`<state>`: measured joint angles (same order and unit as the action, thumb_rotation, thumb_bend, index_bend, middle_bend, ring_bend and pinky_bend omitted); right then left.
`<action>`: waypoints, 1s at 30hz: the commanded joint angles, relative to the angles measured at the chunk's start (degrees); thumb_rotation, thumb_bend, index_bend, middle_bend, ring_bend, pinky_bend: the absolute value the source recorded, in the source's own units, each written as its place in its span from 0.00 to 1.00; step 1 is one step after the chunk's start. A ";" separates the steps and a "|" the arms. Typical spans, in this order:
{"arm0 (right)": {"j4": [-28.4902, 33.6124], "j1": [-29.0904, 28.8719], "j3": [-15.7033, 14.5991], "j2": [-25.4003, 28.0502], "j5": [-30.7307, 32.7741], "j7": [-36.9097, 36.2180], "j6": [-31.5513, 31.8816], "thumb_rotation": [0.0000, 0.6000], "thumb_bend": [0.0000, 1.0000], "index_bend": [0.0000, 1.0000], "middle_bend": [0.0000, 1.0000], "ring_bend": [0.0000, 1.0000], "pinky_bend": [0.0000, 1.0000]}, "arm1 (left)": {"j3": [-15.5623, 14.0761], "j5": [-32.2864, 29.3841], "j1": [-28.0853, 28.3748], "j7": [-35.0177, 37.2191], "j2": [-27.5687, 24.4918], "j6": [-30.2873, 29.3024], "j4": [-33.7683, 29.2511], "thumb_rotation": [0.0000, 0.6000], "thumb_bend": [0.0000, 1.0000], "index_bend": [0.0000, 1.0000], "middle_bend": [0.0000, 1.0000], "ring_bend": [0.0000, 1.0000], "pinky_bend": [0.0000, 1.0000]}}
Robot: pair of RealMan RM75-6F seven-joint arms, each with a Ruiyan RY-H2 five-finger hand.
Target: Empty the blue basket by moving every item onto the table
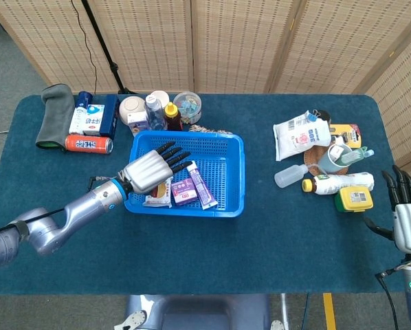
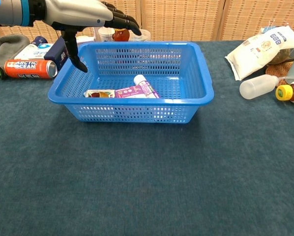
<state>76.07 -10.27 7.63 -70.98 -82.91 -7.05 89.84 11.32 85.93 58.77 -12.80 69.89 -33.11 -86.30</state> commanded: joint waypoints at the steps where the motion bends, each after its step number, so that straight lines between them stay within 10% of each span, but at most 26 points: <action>1: -0.01 0.08 0.17 -0.12 -0.01 0.11 -0.06 1.00 0.00 0.00 0.00 0.00 0.09 | -0.98 -0.53 1.14 -1.21 0.94 1.13 0.97 1.00 0.00 0.00 0.00 0.00 0.00; 30: -0.91 0.37 1.41 -0.91 0.10 -0.45 -1.85 1.00 0.00 0.00 0.00 0.00 0.09 | -4.46 -4.54 9.10 -3.14 19.25 4.72 19.12 1.00 0.00 0.00 0.00 0.00 0.00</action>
<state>75.16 -9.91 9.03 -71.90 -82.82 -7.46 88.02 6.98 81.73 67.70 -16.10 88.75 -28.59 -67.56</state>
